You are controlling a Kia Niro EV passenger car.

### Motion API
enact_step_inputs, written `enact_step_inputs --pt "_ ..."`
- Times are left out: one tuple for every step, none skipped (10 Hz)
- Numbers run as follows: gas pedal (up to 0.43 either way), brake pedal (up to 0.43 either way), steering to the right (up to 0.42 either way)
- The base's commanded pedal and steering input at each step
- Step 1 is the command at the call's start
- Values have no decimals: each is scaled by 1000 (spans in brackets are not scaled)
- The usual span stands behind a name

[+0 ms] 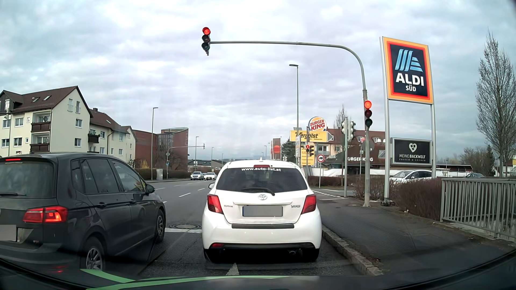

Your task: Follow the waypoints while adhering to traffic rules and regulations

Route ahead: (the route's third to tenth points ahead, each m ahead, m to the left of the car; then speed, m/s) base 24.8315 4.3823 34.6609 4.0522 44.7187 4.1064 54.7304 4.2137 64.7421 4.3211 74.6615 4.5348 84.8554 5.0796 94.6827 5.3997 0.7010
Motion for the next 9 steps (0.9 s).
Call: enact_step_inputs --pt "0 262 -5" --pt "0 262 -5" --pt "0 262 -5" --pt "0 262 -5" --pt "0 262 -5" --pt "0 262 -5" --pt "0 256 -5" --pt "0 256 -5" --pt "0 256 -5"
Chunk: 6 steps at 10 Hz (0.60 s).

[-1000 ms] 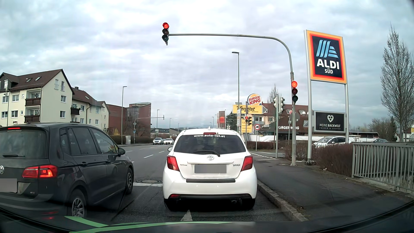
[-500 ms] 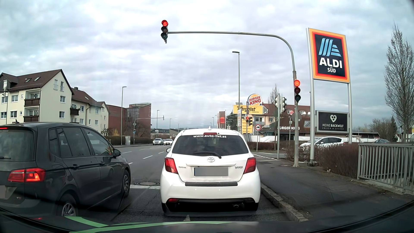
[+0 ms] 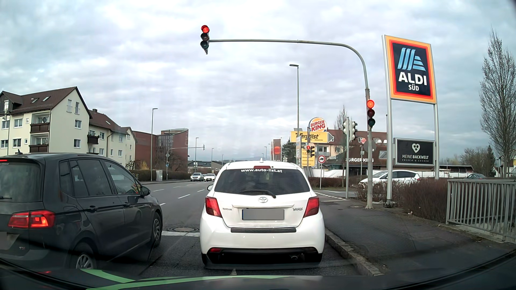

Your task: Follow the waypoints while adhering to traffic rules and regulations

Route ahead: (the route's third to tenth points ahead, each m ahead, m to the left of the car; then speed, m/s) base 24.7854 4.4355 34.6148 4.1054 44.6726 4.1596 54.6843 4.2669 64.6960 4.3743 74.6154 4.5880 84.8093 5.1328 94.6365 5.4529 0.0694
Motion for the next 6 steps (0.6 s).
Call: enact_step_inputs --pt "0 256 -5" --pt "0 262 -5" --pt "0 262 -5" --pt "0 262 -5" --pt "0 262 -5" --pt "0 262 -5"
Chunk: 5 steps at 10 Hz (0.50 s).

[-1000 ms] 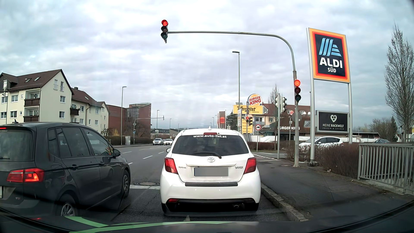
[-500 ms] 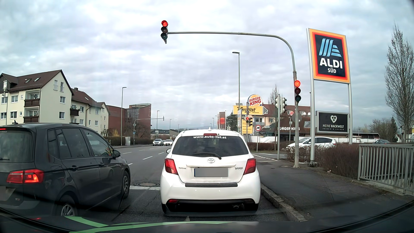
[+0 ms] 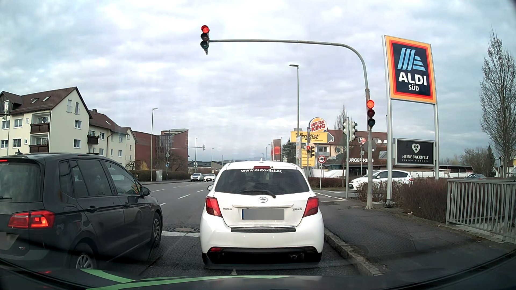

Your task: Follow the waypoints while adhering to traffic rules and regulations

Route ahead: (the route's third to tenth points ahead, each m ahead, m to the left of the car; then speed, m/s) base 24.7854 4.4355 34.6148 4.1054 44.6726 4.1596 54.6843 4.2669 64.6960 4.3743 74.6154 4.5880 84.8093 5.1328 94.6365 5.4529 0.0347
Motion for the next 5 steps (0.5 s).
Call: enact_step_inputs --pt "0 262 -5" --pt "0 262 -5" --pt "0 262 -5" --pt "0 262 -5" --pt "0 262 -5"
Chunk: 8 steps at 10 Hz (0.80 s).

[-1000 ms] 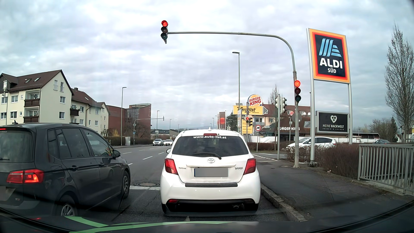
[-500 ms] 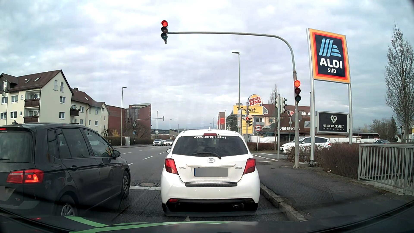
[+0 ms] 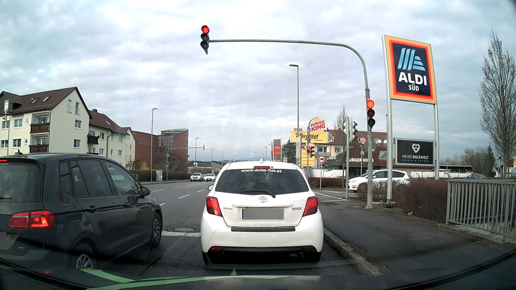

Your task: Follow the waypoints while adhering to traffic rules and regulations

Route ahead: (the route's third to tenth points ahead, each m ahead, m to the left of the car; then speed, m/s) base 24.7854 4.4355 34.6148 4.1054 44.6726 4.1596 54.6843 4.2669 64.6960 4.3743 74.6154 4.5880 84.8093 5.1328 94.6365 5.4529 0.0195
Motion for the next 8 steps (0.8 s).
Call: enact_step_inputs --pt "0 262 -5" --pt "0 262 -5" --pt "0 262 -5" --pt "0 262 -5" --pt "0 268 -5" --pt "0 268 -5" --pt "0 268 -5" --pt "0 268 -5"
